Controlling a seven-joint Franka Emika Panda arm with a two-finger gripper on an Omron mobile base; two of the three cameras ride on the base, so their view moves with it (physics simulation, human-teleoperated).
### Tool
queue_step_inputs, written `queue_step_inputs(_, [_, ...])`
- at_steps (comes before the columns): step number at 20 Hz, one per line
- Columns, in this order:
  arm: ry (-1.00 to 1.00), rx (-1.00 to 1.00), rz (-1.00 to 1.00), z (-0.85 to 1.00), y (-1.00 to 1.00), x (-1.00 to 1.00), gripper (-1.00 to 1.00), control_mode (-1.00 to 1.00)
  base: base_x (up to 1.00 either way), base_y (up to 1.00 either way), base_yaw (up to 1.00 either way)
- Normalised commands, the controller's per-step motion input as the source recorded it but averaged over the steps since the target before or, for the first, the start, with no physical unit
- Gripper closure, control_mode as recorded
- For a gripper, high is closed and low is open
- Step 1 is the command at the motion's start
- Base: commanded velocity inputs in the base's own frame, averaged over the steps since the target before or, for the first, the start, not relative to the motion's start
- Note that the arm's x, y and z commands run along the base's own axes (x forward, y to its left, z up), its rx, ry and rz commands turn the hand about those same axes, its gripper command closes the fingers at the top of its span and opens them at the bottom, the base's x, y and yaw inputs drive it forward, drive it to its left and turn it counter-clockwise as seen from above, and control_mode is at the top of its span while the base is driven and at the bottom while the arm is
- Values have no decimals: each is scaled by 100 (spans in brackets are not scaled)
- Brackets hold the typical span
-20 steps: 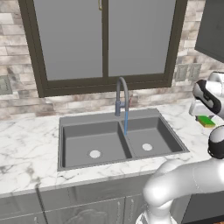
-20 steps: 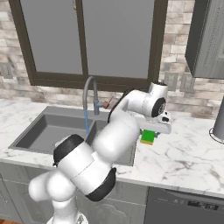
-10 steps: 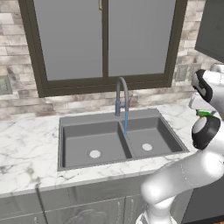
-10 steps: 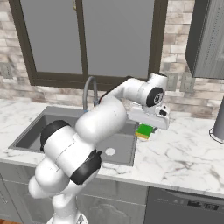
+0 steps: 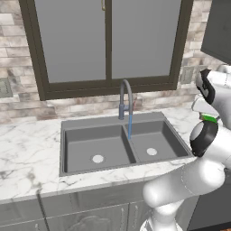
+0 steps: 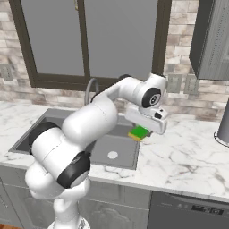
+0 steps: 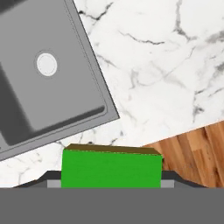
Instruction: Soak the sponge with water for a few seconds and then drop it inside the sink.
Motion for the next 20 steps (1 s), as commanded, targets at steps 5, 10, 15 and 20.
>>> queue_step_inputs(5, [0, -5, -19, 11, 40, -23, 100, -100, 0, 0, 0])
queue_step_inputs(10, [0, -3, -18, 38, 33, -23, 100, -100, 0, 0, 0])
queue_step_inputs(15, [1, -8, -16, 21, 42, -8, 100, -100, 0, 0, 0])
queue_step_inputs(20, [6, -11, -18, 0, 43, 0, 100, -100, 0, 0, 0])
